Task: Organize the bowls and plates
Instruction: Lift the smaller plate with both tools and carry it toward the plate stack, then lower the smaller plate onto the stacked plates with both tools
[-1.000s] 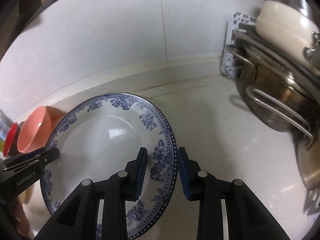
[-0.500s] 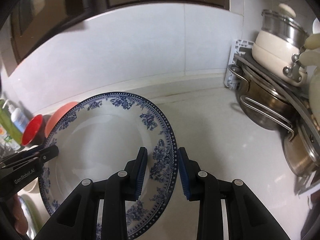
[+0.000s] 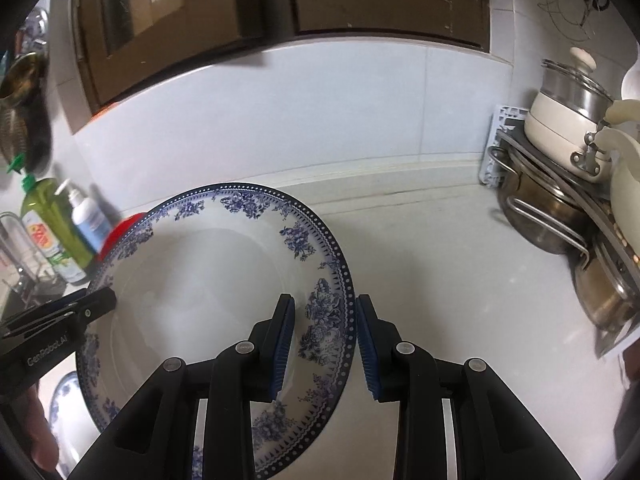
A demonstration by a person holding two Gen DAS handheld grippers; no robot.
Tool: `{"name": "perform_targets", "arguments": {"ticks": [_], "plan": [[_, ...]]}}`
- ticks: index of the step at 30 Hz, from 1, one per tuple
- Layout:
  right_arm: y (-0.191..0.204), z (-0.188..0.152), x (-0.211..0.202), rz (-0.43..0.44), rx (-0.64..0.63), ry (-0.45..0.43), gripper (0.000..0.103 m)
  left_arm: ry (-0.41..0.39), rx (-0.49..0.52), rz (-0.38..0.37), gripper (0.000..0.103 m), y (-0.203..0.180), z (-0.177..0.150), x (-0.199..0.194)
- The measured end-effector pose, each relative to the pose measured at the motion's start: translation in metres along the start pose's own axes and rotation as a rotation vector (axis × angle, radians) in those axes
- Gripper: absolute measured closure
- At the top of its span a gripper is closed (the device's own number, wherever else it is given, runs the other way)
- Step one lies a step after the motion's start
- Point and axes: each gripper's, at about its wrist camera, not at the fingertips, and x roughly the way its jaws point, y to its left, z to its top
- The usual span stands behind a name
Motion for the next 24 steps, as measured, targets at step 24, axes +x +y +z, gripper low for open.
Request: {"name": "perform_targets", "arguments": {"ticks": [24], "plan": [[0.091, -0.04, -0.036, 0.103, -0.09, -0.006, 0.07, -0.036, -0.125, 0.074, 0.068, 0.156, -0.066, -0.085]]}}
